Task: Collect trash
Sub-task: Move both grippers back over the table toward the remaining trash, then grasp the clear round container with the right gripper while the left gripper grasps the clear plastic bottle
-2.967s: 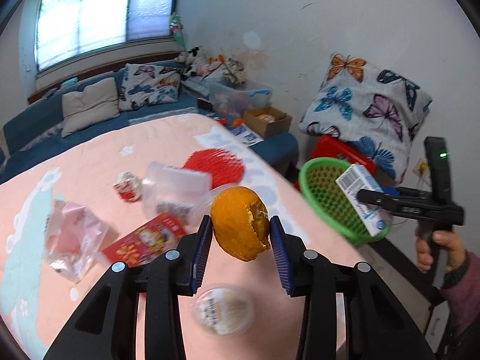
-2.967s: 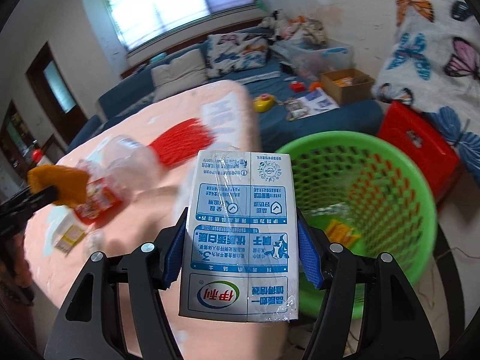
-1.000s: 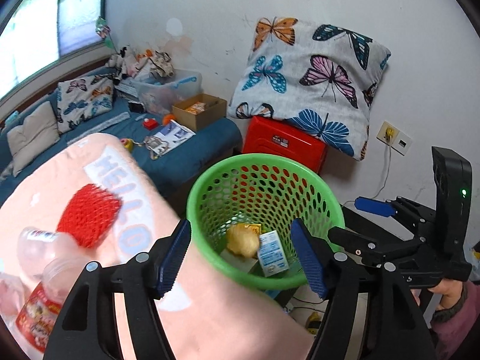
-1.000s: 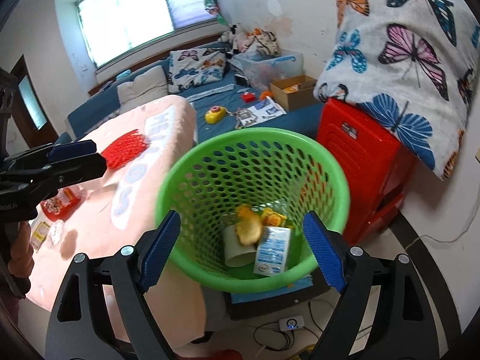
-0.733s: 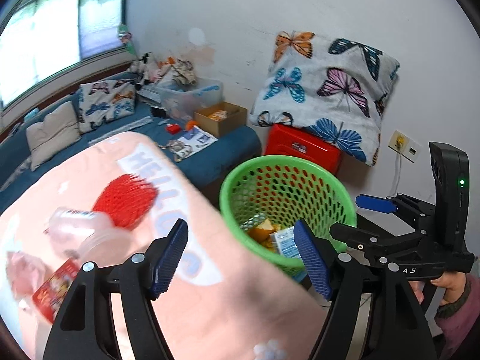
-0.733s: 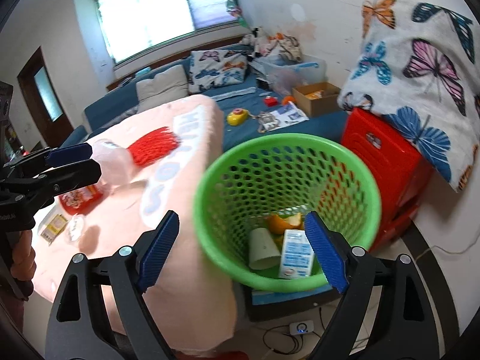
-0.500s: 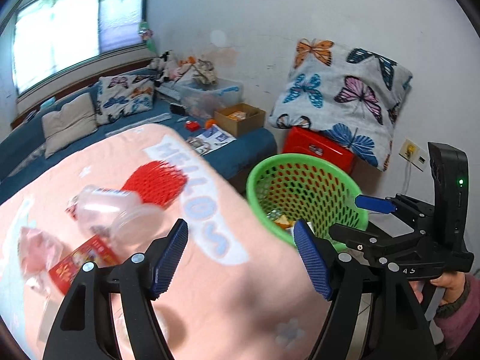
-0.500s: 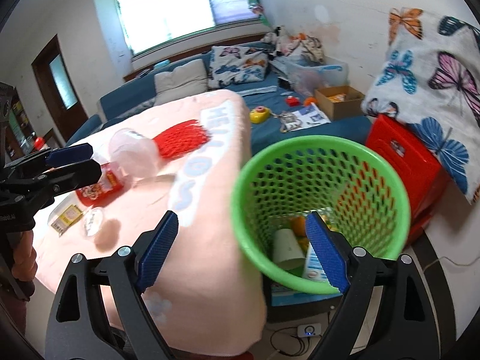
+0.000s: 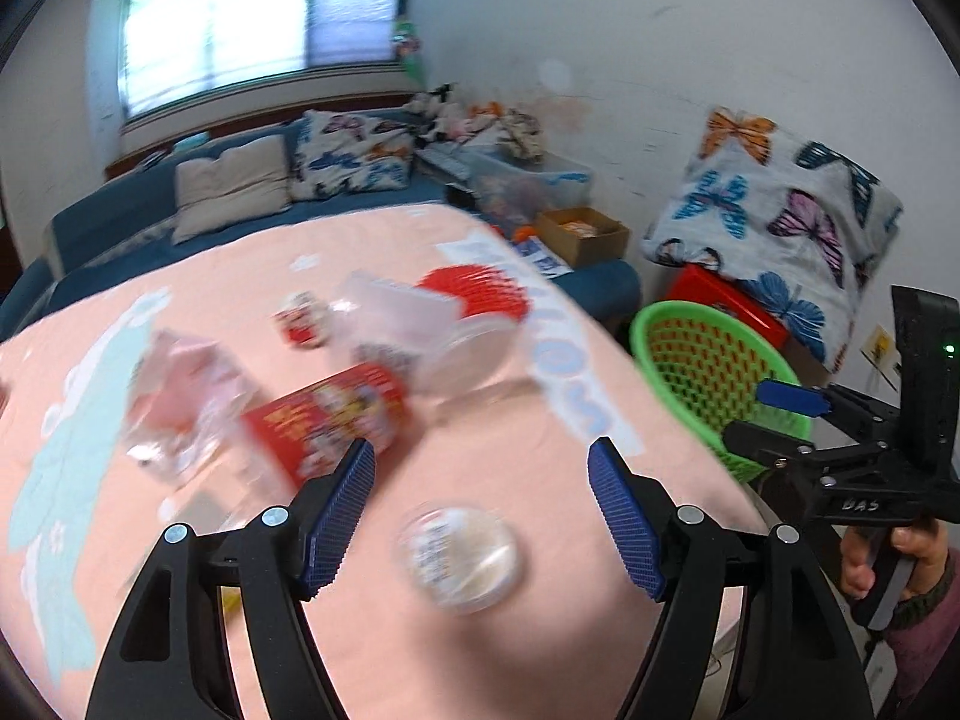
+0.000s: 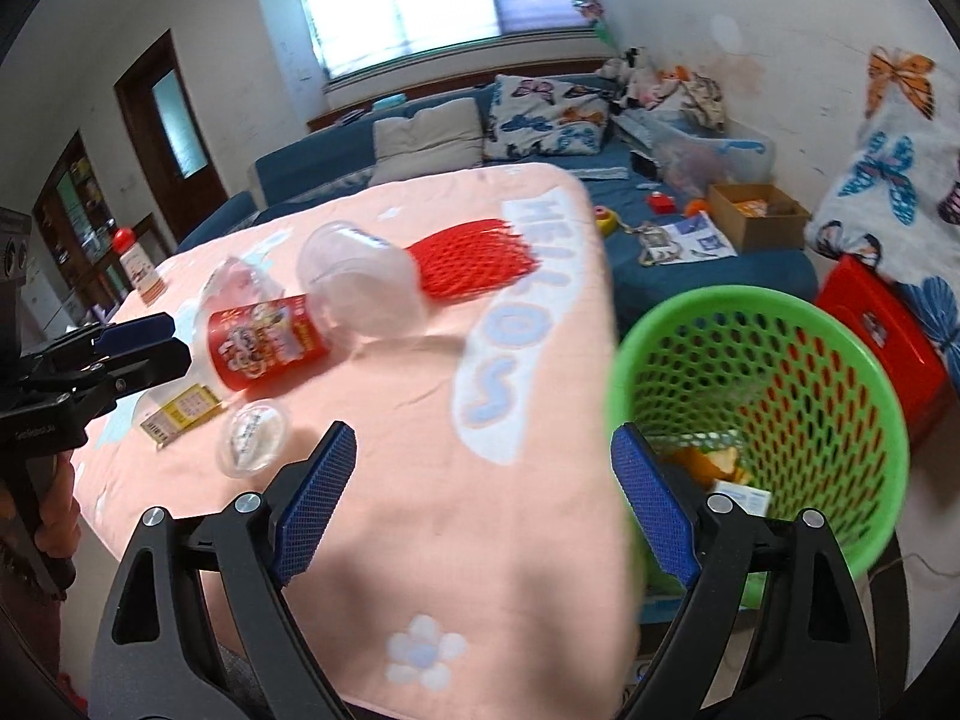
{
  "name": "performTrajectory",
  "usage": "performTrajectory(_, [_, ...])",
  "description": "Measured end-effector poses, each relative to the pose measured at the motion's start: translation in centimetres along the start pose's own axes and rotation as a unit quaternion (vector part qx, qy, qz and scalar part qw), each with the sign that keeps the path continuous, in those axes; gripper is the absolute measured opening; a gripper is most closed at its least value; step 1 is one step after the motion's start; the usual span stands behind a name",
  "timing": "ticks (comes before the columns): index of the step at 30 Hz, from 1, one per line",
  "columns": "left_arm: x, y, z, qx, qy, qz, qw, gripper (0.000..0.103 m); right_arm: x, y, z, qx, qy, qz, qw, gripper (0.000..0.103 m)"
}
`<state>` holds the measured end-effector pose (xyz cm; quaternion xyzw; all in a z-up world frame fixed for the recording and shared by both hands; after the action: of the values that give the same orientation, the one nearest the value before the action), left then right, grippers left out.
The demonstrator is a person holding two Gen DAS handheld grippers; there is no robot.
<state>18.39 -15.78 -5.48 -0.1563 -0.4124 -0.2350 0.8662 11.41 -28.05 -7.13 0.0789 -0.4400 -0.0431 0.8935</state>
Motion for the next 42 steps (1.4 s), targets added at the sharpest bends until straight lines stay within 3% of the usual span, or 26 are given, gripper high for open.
performTrajectory(9, [-2.7, 7.1, 2.0, 0.049, 0.007, 0.033, 0.9982, 0.071, 0.0, 4.8, -1.9, 0.032, 0.016, 0.031, 0.999, 0.086])
performTrajectory(21, [-6.0, 14.2, 3.0, 0.096, 0.034, 0.029, 0.9944, 0.074, -2.4, 12.4, -5.5, 0.089, 0.063, 0.081, 0.991, 0.088])
performTrajectory(29, [-7.3, 16.0, 2.6, 0.090, 0.050, 0.015, 0.9946, 0.080, -3.7, 16.0, -8.4, 0.102, 0.095, 0.118, 0.983, 0.091])
performTrajectory(42, [-7.5, 16.4, -1.8, 0.070, 0.105, -0.071, 0.9894, 0.085, -5.1, 16.6, -12.5, 0.083, 0.130, 0.137, 0.978, 0.091])
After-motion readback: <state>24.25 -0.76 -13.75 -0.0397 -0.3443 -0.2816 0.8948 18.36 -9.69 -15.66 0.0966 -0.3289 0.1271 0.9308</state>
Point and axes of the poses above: each gripper's, at about its wrist camera, not at the fingertips, and z roughly against the way its jaws point, y to its left, x to its top, the point moved 10 cm from there along -z, roughly the way its jaws point, and after that the axes turned 4 degrees about -y, right-handed, at the moved point
